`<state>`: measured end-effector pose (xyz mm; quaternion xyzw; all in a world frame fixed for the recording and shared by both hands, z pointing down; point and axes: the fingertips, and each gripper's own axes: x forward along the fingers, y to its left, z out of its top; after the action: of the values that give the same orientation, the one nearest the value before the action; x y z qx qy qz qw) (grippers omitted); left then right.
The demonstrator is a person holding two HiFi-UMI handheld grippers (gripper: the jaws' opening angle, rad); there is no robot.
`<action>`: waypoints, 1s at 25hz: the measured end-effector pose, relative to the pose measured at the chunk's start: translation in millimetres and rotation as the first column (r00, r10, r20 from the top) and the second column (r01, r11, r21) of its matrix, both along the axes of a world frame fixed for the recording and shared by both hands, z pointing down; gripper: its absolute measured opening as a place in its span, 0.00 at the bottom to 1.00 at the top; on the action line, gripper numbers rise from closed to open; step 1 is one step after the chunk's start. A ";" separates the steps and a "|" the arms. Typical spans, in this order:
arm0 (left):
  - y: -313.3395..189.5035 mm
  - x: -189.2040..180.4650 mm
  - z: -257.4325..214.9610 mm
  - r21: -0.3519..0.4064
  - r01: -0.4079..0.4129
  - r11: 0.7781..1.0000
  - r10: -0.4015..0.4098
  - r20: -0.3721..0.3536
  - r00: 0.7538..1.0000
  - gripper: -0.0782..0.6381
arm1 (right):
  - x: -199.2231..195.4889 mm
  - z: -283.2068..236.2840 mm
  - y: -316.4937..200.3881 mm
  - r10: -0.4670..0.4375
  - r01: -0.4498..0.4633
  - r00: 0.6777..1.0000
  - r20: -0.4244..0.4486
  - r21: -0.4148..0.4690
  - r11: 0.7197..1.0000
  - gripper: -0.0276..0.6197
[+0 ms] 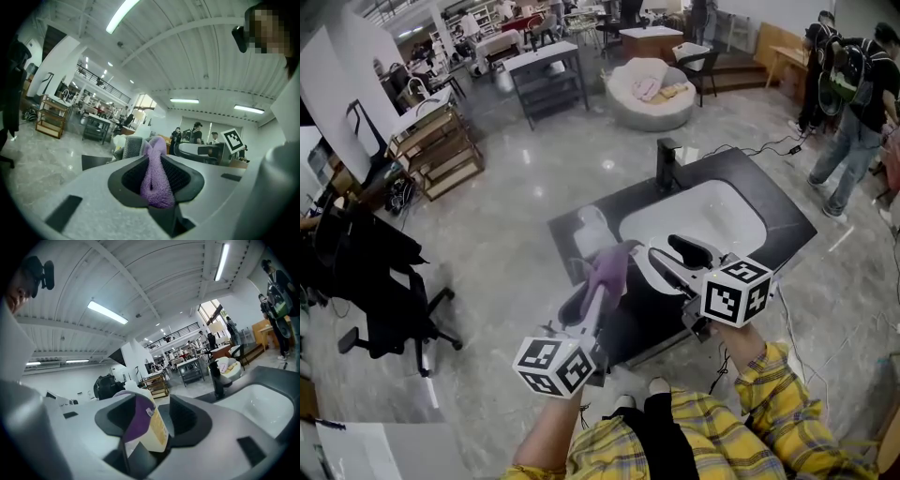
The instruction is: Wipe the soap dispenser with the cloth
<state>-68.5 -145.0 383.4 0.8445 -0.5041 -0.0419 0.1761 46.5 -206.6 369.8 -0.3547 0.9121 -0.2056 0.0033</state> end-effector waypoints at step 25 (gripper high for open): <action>-9.4 24.2 76.7 -0.132 -0.085 0.988 0.089 0.027 0.996 0.20 | -8.8 49.3 2.3 -0.035 0.029 0.998 -0.059 -0.085 0.996 0.29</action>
<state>-44.3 -154.4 460.1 0.8529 -0.4712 0.0127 0.2245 37.7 -204.3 419.1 -0.3459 0.9079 -0.2330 -0.0427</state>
